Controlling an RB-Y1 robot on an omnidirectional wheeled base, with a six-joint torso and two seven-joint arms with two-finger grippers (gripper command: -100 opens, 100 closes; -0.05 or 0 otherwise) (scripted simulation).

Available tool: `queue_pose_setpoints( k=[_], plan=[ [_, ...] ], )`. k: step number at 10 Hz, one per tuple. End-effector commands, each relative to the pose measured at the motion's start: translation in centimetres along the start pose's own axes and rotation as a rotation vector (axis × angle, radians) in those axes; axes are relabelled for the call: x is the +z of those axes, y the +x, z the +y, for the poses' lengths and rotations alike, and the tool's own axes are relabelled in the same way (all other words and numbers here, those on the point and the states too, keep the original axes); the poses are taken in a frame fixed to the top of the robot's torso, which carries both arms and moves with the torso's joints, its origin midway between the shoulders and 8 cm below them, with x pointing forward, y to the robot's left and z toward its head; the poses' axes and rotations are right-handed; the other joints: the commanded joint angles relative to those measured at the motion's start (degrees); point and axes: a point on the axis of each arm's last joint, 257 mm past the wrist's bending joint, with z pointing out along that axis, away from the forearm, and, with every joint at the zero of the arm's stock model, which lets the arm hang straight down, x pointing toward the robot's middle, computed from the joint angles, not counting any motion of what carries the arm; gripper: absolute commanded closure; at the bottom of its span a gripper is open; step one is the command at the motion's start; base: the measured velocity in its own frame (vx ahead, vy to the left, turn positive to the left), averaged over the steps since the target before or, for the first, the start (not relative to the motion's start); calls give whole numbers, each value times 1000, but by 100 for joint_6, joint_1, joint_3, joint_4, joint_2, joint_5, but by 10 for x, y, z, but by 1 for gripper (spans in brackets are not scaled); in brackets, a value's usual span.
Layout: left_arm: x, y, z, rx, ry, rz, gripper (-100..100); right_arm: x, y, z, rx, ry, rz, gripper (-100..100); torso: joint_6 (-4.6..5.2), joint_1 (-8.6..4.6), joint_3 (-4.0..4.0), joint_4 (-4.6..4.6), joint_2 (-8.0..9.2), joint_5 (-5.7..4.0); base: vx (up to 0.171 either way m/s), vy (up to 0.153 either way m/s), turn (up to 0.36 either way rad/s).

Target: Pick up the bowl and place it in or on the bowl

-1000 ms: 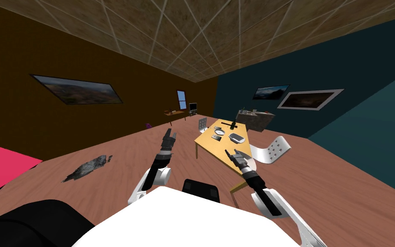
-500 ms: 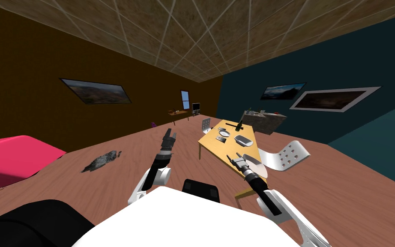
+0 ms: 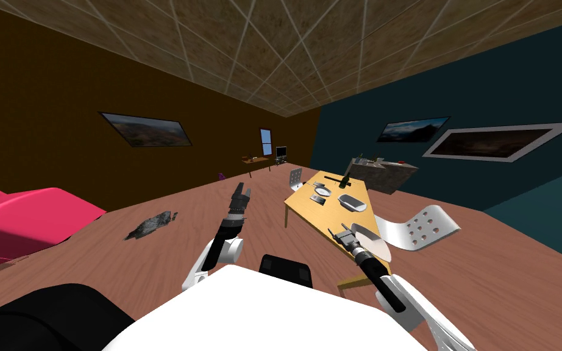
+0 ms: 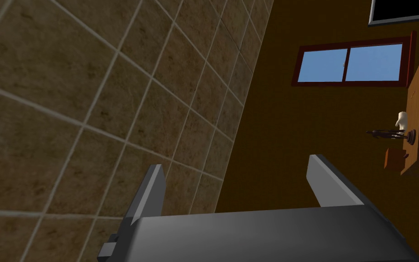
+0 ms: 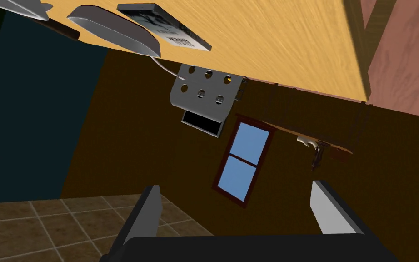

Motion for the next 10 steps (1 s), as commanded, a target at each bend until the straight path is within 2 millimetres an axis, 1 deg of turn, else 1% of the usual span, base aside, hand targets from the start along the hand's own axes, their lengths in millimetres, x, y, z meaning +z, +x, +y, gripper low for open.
queue_pose_setpoints(
  k=[1, 2, 3, 4, 5, 6, 7, 8, 10],
  plan=[
    [0, 0, 0, 0, 0, 0, 0, -6, 31, -15, -97, 12, 84, -100, 0, 0, 0, 0, 0, 0, 57, 6, 83],
    [0, 0, 0, 0, 0, 0, 0, -9, 46, -23, -156, 18, 124, -100, 0, -4, -3, -1, -5, 0, 67, -1, 63],
    [0, 0, 0, 0, 0, 0, 0, -11, 54, -24, -154, 19, 140, -100, 0, -6, -6, -2, -10, -1, 43, -7, 23],
    [0, 0, 0, 0, 0, 0, 0, -11, 54, -24, -154, 19, 140, -100, 2, -7, -2, -1, -3, -1, 11, -4, -5],
    [0, 0, 0, 0, 0, 0, 0, -17, 74, -33, -207, 25, 192, -100, 1, -6, 3, 1, 7, -1, 21, -9, 30],
    [0, 0, 0, 0, 0, 0, 0, -18, 75, -33, -207, 26, 195, -100, 2, -9, 4, 2, 7, -1, 22, -12, 19],
    [0, 0, 0, 0, 0, 0, 0, -26, 96, -42, -256, 31, 250, -100, 1, -8, 4, 1, 8, -2, 27, -10, 28],
    [0, 0, 0, 0, 0, 0, 0, -32, 111, -50, -303, 35, 292, -100, 1, -9, 4, 1, 6, -1, 54, -29, 35],
    [0, 0, 0, 0, 0, 0, 0, -52, 150, -67, -386, 41, 397, -100, 2, -21, -5, -2, -8, -4, 69, -49, 27]
  ],
)
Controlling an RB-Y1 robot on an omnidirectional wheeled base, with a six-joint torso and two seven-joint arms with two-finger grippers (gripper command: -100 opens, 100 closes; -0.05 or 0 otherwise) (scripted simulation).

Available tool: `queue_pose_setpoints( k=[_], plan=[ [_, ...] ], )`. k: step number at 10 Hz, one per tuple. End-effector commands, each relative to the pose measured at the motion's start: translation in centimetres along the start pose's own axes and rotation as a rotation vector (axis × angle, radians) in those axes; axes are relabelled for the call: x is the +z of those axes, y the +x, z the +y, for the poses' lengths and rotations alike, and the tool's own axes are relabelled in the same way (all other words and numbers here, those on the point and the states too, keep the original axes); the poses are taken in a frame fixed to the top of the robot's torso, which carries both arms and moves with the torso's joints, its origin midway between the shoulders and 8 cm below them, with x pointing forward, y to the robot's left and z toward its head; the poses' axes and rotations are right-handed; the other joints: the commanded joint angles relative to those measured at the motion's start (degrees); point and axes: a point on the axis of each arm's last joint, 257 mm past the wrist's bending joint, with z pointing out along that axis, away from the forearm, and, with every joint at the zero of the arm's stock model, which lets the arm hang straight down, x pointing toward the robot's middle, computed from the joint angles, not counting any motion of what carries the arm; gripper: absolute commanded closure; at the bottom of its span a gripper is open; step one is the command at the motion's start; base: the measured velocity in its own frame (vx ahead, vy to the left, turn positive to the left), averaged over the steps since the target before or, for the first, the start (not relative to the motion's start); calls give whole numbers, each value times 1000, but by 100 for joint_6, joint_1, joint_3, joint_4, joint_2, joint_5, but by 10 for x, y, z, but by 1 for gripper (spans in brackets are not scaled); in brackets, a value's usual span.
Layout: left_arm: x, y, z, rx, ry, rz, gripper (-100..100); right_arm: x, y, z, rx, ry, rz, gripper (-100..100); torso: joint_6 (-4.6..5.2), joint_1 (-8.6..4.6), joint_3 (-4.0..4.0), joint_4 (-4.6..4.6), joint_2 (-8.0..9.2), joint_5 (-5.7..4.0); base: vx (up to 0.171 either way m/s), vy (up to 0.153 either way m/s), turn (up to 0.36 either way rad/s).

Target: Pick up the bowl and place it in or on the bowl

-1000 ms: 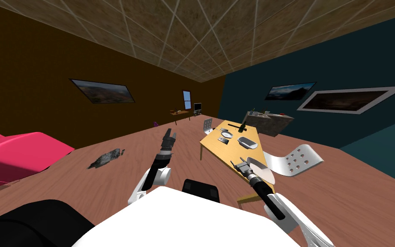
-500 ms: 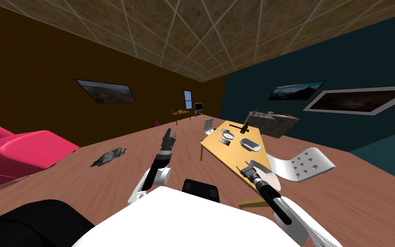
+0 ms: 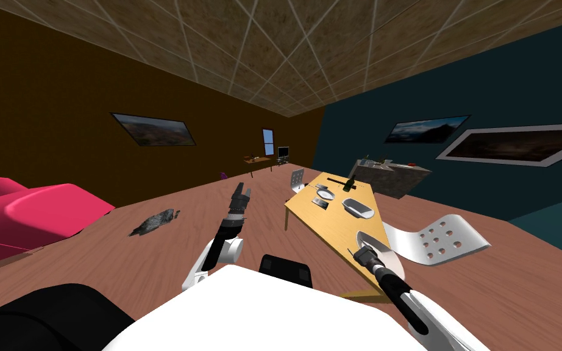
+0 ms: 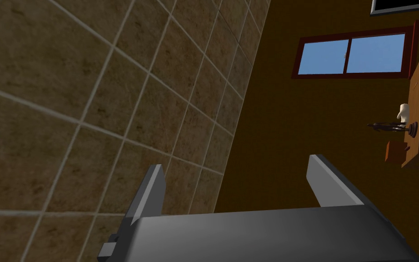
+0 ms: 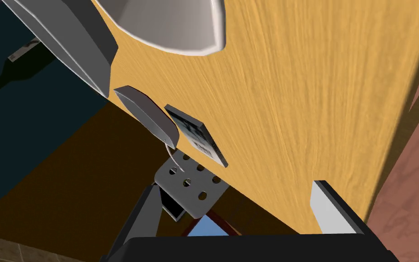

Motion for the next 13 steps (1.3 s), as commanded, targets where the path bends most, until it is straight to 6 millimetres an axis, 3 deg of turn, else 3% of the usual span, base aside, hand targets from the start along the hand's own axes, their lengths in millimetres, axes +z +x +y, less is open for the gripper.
queue_pose_setpoints(
  k=[1, 3, 6, 8, 9, 13],
  plan=[
    [0, 0, 0, 0, 0, 0, 0, -2, 16, 1, -29, -1, 43, -100, 0, 0, 0, 0, 0, 0, 45, -36, 11],
    [0, 0, 0, 0, 0, 0, 0, -9, 56, -2, -104, -1, 134, -100, 0, 10, 5, 2, 9, 2, 38, -26, 18],
    [0, 0, 0, 0, 0, 0, 0, -14, 74, -4, -139, -3, 175, -100, 1, 13, 8, 3, 14, 2, 29, -24, 7],
    [0, 0, 0, 0, 0, 0, 0, -23, 106, -5, -200, -11, 248, -100, 0, 11, 9, 3, 15, 2, 31, -32, 19],
    [0, 0, 0, 0, 0, 0, 0, -23, 106, -5, -200, -11, 248, -100, 0, 9, 8, 3, 13, 2, 29, -23, 6],
    [0, 0, 0, 0, 0, 0, 0, -45, 155, 8, -289, -53, 357, -100, 0, 15, 9, 3, 15, 3, 30, -17, 16]
  ],
)
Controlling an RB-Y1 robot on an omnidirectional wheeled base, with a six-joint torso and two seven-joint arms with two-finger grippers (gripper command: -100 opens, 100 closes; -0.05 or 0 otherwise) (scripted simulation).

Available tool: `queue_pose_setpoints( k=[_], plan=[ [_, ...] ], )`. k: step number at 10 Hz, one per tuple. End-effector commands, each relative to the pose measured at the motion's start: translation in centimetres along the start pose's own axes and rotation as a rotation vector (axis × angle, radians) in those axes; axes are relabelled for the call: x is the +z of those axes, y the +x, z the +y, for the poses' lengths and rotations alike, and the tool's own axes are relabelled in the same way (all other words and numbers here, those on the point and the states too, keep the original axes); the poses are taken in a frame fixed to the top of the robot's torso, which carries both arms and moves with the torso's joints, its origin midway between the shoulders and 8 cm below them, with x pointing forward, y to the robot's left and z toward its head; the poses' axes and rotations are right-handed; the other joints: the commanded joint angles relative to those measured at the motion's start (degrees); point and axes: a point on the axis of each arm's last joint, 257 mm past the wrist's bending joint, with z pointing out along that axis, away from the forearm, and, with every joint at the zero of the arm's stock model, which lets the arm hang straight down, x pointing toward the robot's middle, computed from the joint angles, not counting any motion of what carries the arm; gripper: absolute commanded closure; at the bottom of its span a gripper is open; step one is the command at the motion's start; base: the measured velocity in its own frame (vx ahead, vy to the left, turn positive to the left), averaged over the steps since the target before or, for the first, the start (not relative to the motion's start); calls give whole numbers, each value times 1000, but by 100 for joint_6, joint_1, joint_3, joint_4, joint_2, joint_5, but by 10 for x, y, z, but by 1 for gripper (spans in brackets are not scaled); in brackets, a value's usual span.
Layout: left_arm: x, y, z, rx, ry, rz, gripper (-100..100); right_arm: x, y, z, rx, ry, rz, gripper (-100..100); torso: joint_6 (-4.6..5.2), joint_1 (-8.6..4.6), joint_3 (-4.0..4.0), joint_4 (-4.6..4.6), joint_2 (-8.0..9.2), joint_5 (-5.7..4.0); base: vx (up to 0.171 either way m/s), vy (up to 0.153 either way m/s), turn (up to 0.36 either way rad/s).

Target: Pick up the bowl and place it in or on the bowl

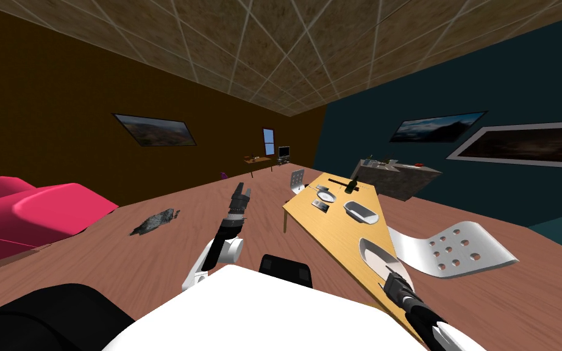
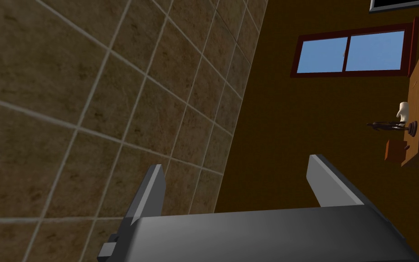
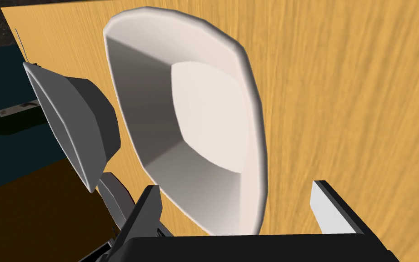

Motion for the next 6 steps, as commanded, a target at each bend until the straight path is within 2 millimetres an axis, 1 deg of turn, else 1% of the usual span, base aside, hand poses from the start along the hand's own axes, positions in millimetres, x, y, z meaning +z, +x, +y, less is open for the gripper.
queue_pose_setpoints(
  k=[1, 2, 3, 4, 6],
  plan=[
    [0, 0, 0, 0, 0, 0, 0, -3, 4, 7, -18, -10, 15, -100, 0, 0, 0, 0, 0, 0, 22, -10, 6],
    [0, 0, 0, 0, 0, 0, 0, -2, 3, 6, -16, -10, 8, -100, 0, 3, 1, 1, 3, 1, 7, -4, 0],
    [0, 0, 0, 0, 0, 0, 0, -2, 4, 6, -16, -9, 10, 0, 0, 6, 4, 2, 7, 2, 0, 0, 0],
    [0, 0, 0, 0, 0, 0, 0, 6, -8, 6, -17, -12, 5, -100, 0, 7, 5, 2, 9, 2, -10, -30, -48],
    [0, 0, 0, 0, 0, 0, 0, 14, -20, 7, -20, -15, 1, -100, -1, -7, 10, 4, 17, -1, -26, -42, -30]
  ],
)
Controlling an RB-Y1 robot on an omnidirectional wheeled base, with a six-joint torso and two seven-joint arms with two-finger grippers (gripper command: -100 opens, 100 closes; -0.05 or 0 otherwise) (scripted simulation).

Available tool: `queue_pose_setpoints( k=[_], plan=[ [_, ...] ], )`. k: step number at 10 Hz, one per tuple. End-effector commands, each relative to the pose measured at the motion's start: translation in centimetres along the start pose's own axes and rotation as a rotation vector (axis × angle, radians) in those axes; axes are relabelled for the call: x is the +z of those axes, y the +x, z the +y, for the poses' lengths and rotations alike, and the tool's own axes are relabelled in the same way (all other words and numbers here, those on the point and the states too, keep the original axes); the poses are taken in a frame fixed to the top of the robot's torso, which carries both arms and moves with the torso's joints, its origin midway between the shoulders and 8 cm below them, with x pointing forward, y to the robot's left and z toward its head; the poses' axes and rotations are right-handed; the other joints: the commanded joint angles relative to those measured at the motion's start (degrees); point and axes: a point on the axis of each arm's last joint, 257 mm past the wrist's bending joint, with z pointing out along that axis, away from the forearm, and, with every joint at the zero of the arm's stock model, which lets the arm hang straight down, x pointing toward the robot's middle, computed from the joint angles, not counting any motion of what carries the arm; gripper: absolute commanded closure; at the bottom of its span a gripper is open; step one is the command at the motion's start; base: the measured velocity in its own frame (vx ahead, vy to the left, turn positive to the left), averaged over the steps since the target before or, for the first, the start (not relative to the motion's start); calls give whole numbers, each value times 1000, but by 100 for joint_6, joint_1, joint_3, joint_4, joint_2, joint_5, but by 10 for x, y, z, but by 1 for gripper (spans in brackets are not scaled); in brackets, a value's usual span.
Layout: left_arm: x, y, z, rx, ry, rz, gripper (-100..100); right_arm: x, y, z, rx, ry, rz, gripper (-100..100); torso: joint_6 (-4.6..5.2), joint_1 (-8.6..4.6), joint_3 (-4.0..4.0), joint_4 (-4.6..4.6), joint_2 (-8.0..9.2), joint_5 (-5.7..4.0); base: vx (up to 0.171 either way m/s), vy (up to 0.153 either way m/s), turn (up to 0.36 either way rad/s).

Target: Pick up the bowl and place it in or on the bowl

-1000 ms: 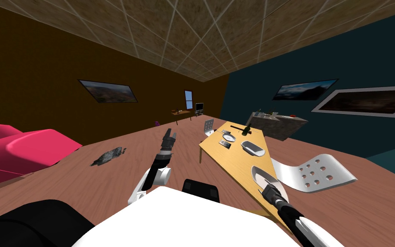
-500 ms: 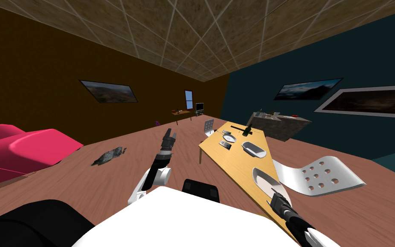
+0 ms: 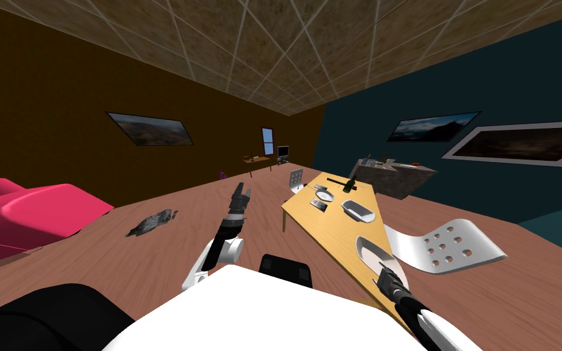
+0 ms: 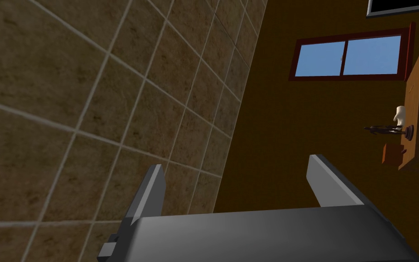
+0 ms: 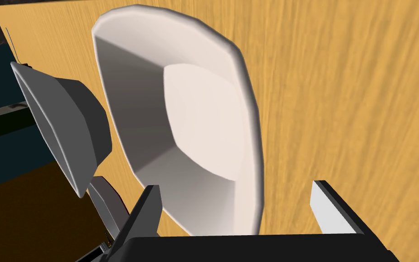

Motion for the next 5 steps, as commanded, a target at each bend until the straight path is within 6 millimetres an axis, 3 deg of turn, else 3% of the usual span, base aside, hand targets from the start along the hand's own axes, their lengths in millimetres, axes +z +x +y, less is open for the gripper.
queue_pose_setpoints(
  k=[1, 5],
  plan=[
    [0, 0, 0, 0, 0, 0, 0, 6, -9, -1, -2, -1, -1, -100, 0, 0, 0, 0, 0, 0, -20, -38, -27],
    [0, 0, 0, 0, 0, 0, 0, 20, -31, -4, -13, -1, -7, -100, 0, 3, 0, 0, 0, 0, -23, -36, -28]
  ],
)
